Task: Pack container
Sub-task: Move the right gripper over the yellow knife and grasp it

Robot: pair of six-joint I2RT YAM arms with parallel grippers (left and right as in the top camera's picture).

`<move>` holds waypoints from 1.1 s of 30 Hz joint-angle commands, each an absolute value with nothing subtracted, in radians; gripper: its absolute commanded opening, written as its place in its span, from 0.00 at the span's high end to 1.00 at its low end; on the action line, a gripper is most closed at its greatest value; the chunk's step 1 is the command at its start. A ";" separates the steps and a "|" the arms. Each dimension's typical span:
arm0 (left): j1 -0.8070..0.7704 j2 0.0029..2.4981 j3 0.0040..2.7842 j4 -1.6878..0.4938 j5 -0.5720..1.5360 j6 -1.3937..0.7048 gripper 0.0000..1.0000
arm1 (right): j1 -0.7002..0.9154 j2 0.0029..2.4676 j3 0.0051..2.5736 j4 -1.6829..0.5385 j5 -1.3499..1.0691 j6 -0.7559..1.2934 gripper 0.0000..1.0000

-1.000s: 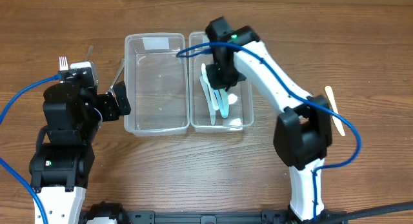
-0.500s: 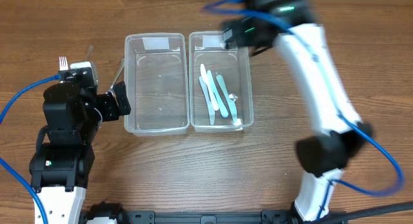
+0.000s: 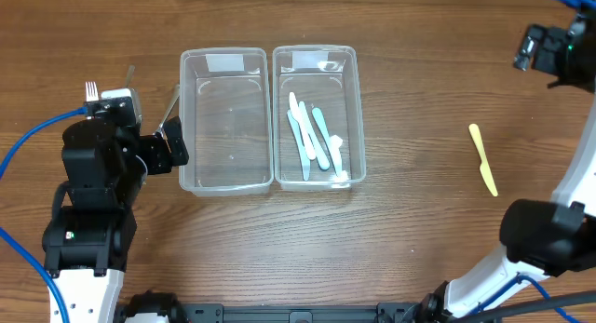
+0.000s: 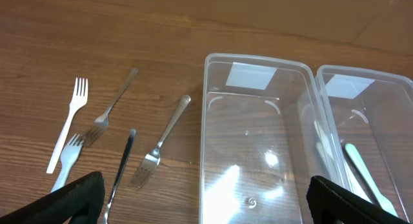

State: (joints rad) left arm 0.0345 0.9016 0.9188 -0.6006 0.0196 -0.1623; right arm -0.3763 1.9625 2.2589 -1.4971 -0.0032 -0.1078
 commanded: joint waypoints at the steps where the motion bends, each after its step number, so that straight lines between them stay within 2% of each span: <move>1: 0.039 0.901 0.945 -0.595 0.027 -0.157 0.00 | -0.423 2.034 2.098 -1.457 -0.009 -0.178 0.00; 6: 0.039 0.901 0.945 -0.594 0.027 -0.157 0.00 | -0.454 2.039 1.802 -1.289 0.007 -0.238 0.01; 14: 0.039 0.901 0.945 -0.594 0.027 -0.157 0.00 | -0.454 2.039 1.528 -1.053 0.007 -0.352 0.00; 19: 0.039 0.901 0.945 -0.598 0.027 -0.157 0.00 | -0.454 2.053 1.473 -0.976 0.006 -0.376 0.00; 33: 0.039 0.901 0.945 -0.609 0.027 -0.157 0.00 | -0.454 2.104 1.473 -0.932 -0.002 -0.454 0.00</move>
State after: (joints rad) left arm 0.0345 0.9016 0.9192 -0.6067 0.0193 -0.1623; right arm -0.4507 2.1014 1.4765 -0.9356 0.0044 -0.4347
